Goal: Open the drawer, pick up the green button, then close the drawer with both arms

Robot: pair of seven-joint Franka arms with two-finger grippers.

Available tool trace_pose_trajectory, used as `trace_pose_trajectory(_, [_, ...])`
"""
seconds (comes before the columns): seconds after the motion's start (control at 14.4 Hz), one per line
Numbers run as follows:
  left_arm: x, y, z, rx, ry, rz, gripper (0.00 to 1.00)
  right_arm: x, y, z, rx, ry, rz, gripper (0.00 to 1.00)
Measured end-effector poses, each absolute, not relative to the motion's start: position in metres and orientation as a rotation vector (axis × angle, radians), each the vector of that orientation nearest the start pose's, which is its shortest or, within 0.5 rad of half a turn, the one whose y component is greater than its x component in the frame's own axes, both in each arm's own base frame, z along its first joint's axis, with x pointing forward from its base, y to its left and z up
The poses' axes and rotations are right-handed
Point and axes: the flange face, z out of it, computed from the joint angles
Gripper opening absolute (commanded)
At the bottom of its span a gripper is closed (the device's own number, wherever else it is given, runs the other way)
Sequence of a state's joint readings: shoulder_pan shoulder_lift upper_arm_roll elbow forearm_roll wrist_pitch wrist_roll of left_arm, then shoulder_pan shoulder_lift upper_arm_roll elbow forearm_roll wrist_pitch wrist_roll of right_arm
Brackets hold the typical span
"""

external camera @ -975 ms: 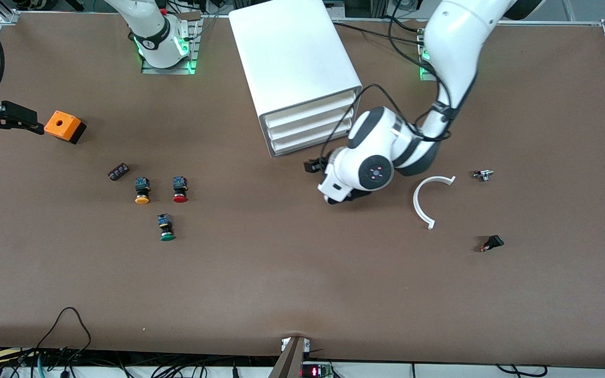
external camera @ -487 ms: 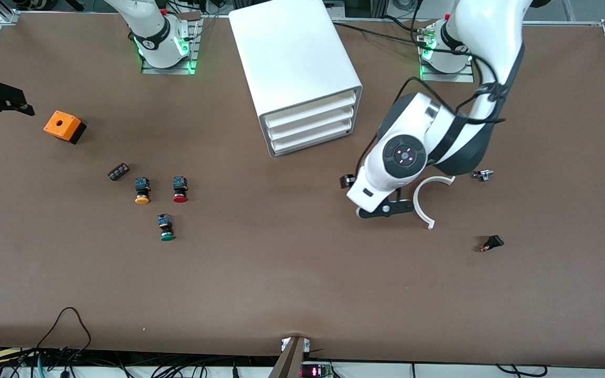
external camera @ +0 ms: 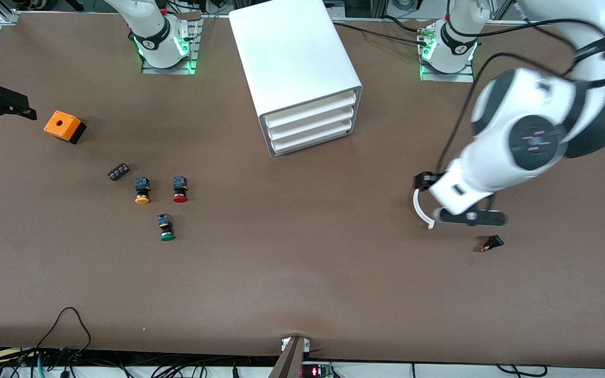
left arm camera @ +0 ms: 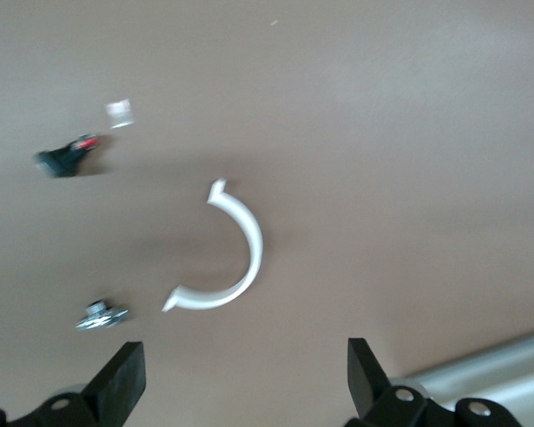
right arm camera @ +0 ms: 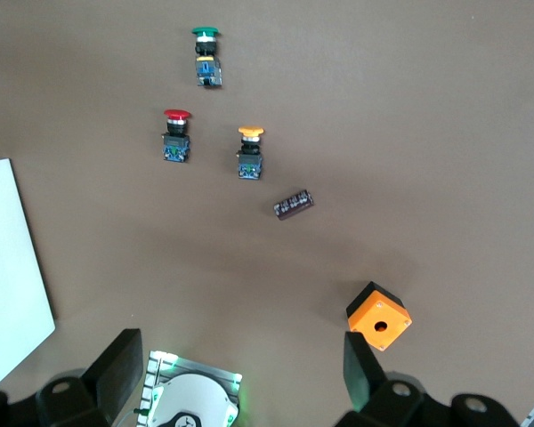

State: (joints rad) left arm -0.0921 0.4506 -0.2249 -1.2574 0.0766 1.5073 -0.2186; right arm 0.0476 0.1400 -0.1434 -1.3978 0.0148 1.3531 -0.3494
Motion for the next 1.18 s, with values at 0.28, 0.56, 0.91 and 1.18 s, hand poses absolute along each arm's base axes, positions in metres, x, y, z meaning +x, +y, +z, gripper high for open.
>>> trace_pose_trajectory(0.28, [0.633, -0.152, 0.536, -3.085, 0.193, 0.324, 1.00, 0.550, -0.050, 0.606, -3.071, -0.390, 0.207, 1.00])
trace_pose_trajectory(0.56, [0.613, -0.091, 0.586, -3.075, 0.104, 0.193, 1.00, 0.538, -0.050, 0.606, -3.063, -0.392, 0.215, 1.00])
trace_pose_trajectory(0.91, [0.566, -0.038, 0.597, -3.098, 0.078, 0.034, 1.00, 0.538, -0.049, 0.605, -3.063, -0.393, 0.213, 1.00])
trace_pose_trajectory(1.18, [0.542, -0.043, 0.598, -3.137, 0.083, 0.023, 1.00, 0.539, -0.050, 0.605, -3.064, -0.393, 0.209, 1.00])
